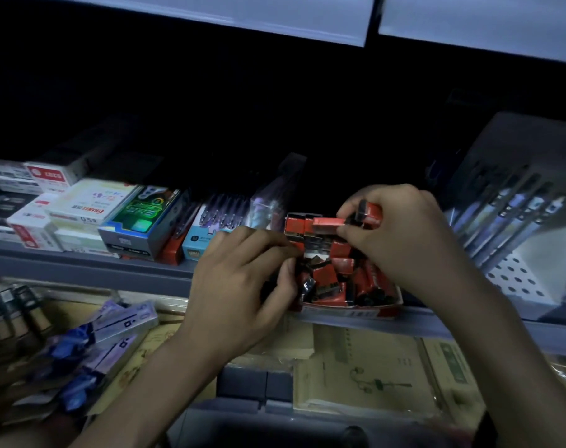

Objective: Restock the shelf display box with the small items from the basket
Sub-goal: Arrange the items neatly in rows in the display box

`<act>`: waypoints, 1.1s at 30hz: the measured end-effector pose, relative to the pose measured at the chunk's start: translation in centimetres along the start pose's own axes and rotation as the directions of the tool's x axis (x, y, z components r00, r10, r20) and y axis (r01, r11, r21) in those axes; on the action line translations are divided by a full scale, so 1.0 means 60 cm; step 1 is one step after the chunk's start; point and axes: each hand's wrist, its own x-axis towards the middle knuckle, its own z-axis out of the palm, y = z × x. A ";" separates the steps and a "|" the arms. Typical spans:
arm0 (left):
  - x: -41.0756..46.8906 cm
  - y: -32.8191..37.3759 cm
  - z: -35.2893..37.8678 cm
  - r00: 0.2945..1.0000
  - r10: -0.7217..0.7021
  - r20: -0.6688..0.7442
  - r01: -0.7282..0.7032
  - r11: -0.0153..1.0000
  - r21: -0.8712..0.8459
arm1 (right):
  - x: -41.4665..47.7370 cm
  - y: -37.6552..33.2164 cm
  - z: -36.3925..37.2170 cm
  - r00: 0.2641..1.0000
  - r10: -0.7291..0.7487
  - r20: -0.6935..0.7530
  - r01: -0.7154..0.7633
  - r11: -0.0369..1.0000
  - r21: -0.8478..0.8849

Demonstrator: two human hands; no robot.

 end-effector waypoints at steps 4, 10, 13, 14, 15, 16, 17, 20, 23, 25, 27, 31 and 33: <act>0.001 -0.003 -0.002 0.997 0.046 0.069 -0.049 0.998 0.045 | -0.001 -0.011 0.001 0.996 -0.020 0.082 0.024 0.999 -0.048; 0.002 0.022 0.000 0.964 -0.069 0.256 0.052 0.996 0.073 | -0.008 -0.016 0.011 0.980 -0.019 0.199 0.070 0.966 -0.250; 0.013 0.030 -0.001 0.954 -0.065 0.294 0.024 0.990 0.142 | -0.006 -0.018 0.024 0.982 -0.007 0.189 0.048 0.976 -0.214; 0.015 0.031 -0.002 0.952 -0.064 0.300 0.019 0.989 0.150 | -0.006 -0.017 0.027 0.982 0.003 0.188 0.036 0.979 -0.200; 0.015 0.030 -0.004 0.950 -0.063 0.305 0.017 0.988 0.151 | -0.005 -0.015 0.027 0.981 0.016 0.192 0.022 0.981 -0.192; 0.014 0.028 -0.006 0.950 -0.061 0.308 0.016 0.989 0.150 | -0.004 -0.011 0.027 0.981 0.028 0.193 0.009 0.983 -0.186; 0.013 0.027 -0.008 0.949 -0.058 0.309 0.014 0.989 0.145 | -0.004 -0.007 0.026 0.981 0.036 0.192 -0.001 0.983 -0.183; 0.008 0.021 -0.011 0.953 -0.053 0.298 0.020 0.994 0.111 | -0.005 -0.001 0.027 0.984 0.021 0.177 0.017 0.978 -0.208; 0.003 0.018 -0.009 0.960 -0.046 0.277 0.021 0.996 0.090 | -0.006 -0.001 0.028 0.981 0.015 0.191 0.023 0.981 -0.194; -0.001 0.016 -0.008 0.963 -0.038 0.266 0.017 0.997 0.079 | -0.009 0.002 0.026 0.981 0.021 0.194 0.013 0.984 -0.175; -0.003 0.012 -0.005 0.970 -0.027 0.240 0.010 0.997 0.070 | -0.011 0.004 0.022 0.983 0.014 0.185 0.014 0.989 -0.148; -0.010 0.004 0.006 0.983 -0.012 0.185 0.002 0.999 0.053 | -0.012 0.008 0.015 0.980 -0.023 0.197 0.036 0.997 -0.064; -0.014 0.001 0.014 0.987 0.002 0.158 -0.009 0.999 0.043 | -0.010 0.010 0.016 0.980 -0.036 0.198 0.045 0.998 -0.038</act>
